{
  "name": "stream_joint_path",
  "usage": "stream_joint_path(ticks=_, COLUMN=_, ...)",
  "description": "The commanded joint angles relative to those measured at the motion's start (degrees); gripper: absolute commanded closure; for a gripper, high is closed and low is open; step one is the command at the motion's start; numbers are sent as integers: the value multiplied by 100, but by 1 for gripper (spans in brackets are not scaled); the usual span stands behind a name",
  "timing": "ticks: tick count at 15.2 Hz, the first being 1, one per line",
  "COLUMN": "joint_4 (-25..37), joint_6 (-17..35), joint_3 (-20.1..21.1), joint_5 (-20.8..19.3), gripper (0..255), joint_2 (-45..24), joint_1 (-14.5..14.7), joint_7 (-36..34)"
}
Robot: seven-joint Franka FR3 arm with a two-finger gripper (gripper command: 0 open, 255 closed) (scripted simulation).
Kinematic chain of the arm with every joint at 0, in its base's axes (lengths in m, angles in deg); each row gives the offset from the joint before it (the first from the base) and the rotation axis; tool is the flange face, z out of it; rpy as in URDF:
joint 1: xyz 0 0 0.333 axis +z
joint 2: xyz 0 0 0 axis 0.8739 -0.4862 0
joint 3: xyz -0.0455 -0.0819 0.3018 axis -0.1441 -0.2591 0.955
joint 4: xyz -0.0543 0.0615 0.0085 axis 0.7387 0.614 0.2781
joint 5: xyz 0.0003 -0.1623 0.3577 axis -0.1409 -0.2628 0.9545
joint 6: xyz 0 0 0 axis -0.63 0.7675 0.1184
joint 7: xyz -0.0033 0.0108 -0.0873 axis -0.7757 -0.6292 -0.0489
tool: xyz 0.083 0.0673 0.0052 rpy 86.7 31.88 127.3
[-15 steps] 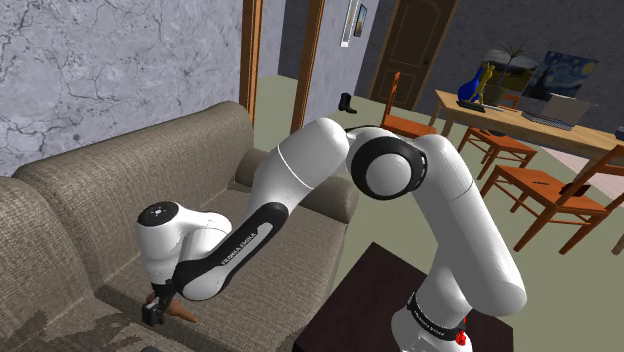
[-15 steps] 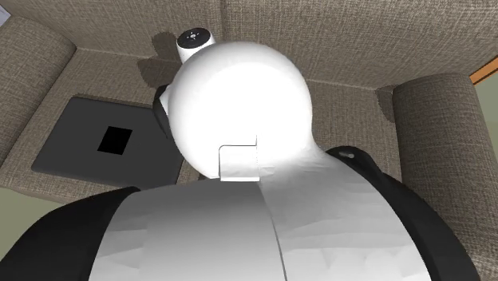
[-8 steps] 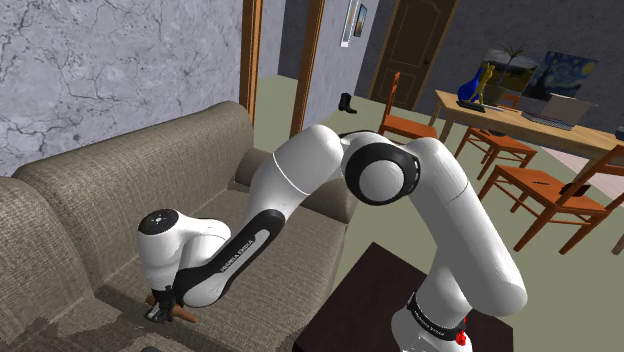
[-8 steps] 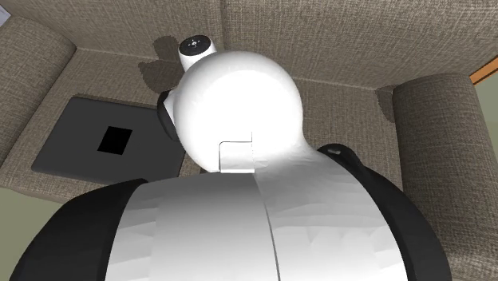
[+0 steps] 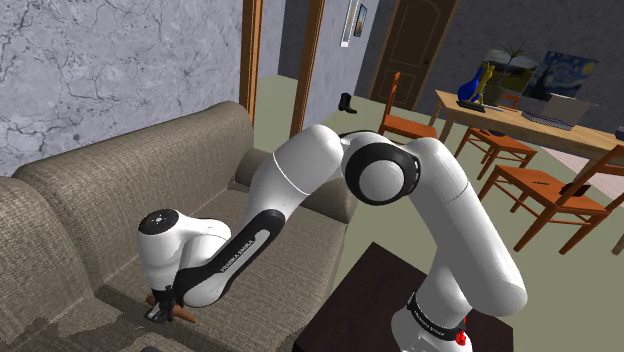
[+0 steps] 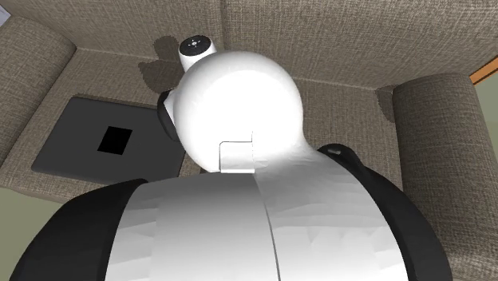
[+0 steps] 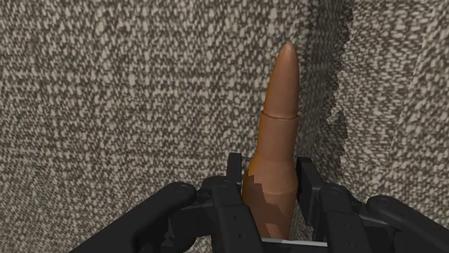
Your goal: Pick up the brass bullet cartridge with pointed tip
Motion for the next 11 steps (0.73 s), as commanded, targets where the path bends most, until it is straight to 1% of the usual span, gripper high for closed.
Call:
stream_joint_path(ticks=1, joint_4=-21, joint_6=-47, joint_3=14, joint_5=16, gripper=255, joint_2=56, joint_1=-18, joint_7=15)
stream_joint_path(ticks=11, joint_4=-198, joint_6=-467, joint_3=193, joint_5=190, gripper=255, joint_2=651, joint_1=-147, joint_7=138)
